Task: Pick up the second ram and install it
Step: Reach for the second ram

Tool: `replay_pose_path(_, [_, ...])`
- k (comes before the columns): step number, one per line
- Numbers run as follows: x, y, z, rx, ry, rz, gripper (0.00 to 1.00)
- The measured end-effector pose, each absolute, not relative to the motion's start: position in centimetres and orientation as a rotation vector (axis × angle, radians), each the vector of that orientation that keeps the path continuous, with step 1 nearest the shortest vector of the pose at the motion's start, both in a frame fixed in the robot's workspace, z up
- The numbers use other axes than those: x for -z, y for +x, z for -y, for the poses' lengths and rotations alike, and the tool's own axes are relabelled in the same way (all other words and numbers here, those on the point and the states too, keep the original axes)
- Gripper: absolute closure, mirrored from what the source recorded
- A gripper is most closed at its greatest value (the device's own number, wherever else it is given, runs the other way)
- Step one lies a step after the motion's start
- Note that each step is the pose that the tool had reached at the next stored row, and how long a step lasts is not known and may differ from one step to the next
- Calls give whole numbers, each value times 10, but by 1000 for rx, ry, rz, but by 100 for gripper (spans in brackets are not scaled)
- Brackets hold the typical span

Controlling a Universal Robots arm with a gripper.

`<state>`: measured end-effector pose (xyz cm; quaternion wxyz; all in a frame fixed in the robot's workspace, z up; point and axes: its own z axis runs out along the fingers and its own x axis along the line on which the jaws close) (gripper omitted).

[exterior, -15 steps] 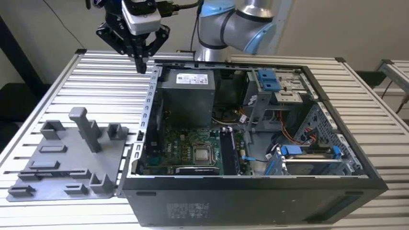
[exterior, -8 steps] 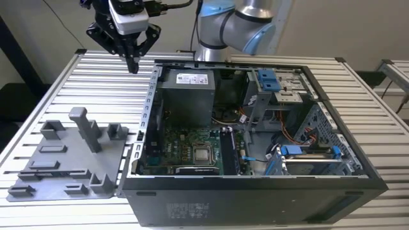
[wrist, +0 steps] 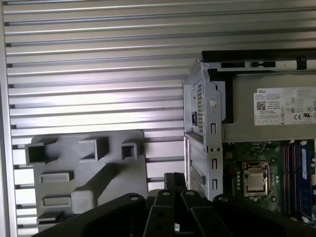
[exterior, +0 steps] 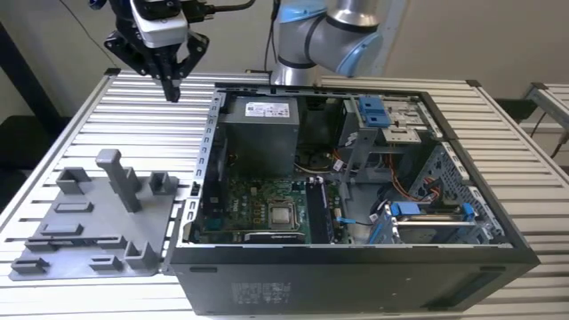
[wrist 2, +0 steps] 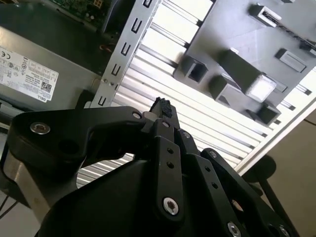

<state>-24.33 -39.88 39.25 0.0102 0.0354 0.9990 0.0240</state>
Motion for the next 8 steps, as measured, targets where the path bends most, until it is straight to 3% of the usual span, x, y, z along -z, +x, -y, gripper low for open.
replay_pose_path(8, [-392,-259,399,-75,110,-3118,89])
